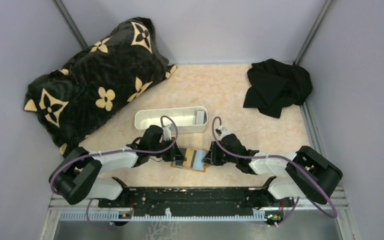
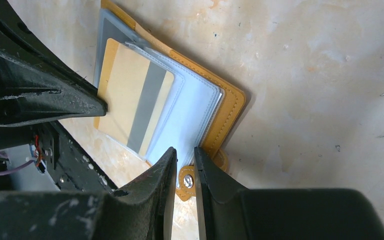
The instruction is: Take the credit cards out of the card holder
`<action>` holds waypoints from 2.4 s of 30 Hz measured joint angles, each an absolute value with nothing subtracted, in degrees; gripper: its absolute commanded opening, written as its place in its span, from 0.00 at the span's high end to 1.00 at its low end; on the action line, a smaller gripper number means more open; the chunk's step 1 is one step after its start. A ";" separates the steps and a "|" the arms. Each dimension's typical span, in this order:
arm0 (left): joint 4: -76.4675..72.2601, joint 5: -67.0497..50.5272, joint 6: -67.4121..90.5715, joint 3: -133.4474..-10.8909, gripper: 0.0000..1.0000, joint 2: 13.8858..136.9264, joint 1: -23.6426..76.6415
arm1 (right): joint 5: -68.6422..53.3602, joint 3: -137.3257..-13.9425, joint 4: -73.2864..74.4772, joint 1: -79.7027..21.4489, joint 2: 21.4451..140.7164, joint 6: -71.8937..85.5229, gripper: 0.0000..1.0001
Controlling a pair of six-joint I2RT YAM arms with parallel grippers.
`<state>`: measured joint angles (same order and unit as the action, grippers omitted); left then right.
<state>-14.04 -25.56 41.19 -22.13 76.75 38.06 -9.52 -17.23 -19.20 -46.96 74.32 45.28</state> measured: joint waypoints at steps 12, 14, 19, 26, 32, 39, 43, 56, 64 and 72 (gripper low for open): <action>-11.16 -24.53 38.76 -22.72 0.81 76.66 35.81 | -10.24 -17.26 -20.29 -46.94 75.11 45.25 0.79; -11.33 -24.47 38.72 -22.72 0.82 77.01 35.73 | -10.28 -17.26 -20.32 -46.94 75.13 45.25 0.79; -12.05 -24.95 38.98 -22.81 0.68 78.08 35.73 | -10.31 -17.26 -20.34 -46.94 75.16 45.25 0.79; -17.21 -27.83 42.30 -23.00 0.64 80.34 35.73 | -10.87 -17.32 -22.00 -46.70 76.49 45.25 0.80; -23.20 -29.21 45.69 -22.22 0.64 83.18 35.92 | -11.42 -17.32 -23.22 -46.70 77.23 45.28 0.80; -28.34 -29.10 47.77 -21.28 0.64 85.84 36.95 | -11.51 -17.32 -23.24 -46.70 77.25 45.28 0.80; -31.48 -29.04 48.69 -21.08 0.67 87.37 37.65 | -11.51 -17.32 -23.24 -46.70 77.25 45.30 0.79; -35.09 -28.23 50.09 -20.91 1.00 89.01 38.61 | -11.51 -17.30 -23.24 -46.57 77.25 45.69 0.79; -36.45 -27.31 50.06 -20.91 1.00 89.95 39.13 | -11.66 -17.26 -23.27 -46.28 77.25 45.71 0.80; -28.99 -27.33 46.17 -20.99 1.00 86.52 38.57 | -11.94 -16.80 -23.99 -45.93 77.25 46.11 0.80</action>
<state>-28.99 -27.33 46.17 -20.99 86.52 38.57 -11.94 -16.80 -23.99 -45.93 77.25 46.11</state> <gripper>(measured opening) 0.005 0.203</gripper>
